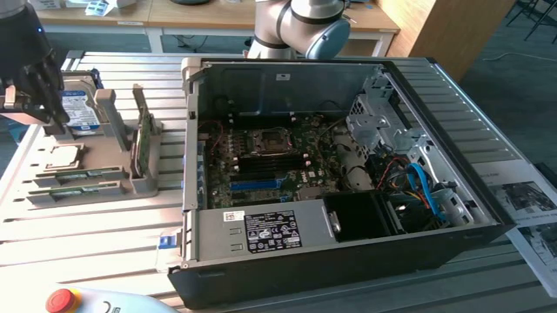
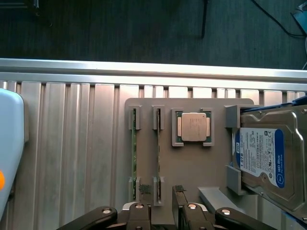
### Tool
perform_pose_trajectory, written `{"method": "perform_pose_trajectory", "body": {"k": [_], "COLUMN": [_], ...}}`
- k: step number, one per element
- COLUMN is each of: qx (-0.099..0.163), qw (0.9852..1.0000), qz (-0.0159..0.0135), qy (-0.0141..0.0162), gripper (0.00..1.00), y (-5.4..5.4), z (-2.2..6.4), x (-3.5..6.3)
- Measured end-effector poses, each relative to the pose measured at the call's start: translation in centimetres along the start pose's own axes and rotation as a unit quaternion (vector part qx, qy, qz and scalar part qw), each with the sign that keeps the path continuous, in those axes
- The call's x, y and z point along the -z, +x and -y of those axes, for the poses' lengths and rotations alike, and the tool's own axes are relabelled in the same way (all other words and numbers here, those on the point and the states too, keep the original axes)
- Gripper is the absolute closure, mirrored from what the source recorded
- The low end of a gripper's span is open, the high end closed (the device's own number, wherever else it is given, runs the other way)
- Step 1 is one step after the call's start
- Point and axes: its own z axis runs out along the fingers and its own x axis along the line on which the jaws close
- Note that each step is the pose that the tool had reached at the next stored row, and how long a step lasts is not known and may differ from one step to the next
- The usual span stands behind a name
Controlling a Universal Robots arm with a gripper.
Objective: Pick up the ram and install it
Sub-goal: 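Pick up the ram and move it above insertion slot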
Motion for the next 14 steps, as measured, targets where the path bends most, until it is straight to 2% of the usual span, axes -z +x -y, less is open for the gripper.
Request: {"method": "perform_pose_trajectory", "body": {"k": [14], "qx": [0.0], "qw": [1.0], "qz": [-0.0001], "qy": [-0.0001], "gripper": [0.69], "y": [0.47], "z": [-0.04], "x": [-0.48]}}
